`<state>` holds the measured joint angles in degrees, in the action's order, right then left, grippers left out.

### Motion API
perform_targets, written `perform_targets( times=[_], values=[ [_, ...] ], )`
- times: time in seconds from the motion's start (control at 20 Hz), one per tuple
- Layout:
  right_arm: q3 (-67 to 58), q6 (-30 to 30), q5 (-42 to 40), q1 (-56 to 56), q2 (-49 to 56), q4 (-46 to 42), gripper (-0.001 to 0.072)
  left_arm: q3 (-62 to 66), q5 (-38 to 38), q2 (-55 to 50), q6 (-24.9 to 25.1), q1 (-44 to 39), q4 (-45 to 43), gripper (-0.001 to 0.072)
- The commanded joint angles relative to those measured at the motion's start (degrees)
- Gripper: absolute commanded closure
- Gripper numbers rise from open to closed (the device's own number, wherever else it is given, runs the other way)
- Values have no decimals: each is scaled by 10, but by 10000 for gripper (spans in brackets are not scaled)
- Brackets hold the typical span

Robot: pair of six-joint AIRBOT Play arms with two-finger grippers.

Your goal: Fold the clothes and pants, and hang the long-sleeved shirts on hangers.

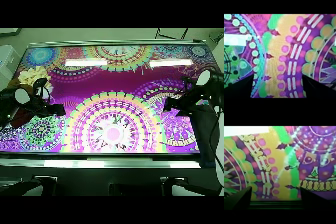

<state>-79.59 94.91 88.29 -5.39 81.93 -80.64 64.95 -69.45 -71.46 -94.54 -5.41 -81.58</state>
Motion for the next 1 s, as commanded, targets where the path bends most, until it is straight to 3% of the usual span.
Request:
perform_targets(
  times=[0.0,0.65,0.95],
  values=[
    [0,0,1,1,0,0,27,0,0,0,0,0,0,-7],
    [0,0,-3,0,0,0,27,0,4,0,0,0,0,-8],
    [0,0,-83,0,0,0,28,0,101,0,0,0,2,-8]
  ],
)
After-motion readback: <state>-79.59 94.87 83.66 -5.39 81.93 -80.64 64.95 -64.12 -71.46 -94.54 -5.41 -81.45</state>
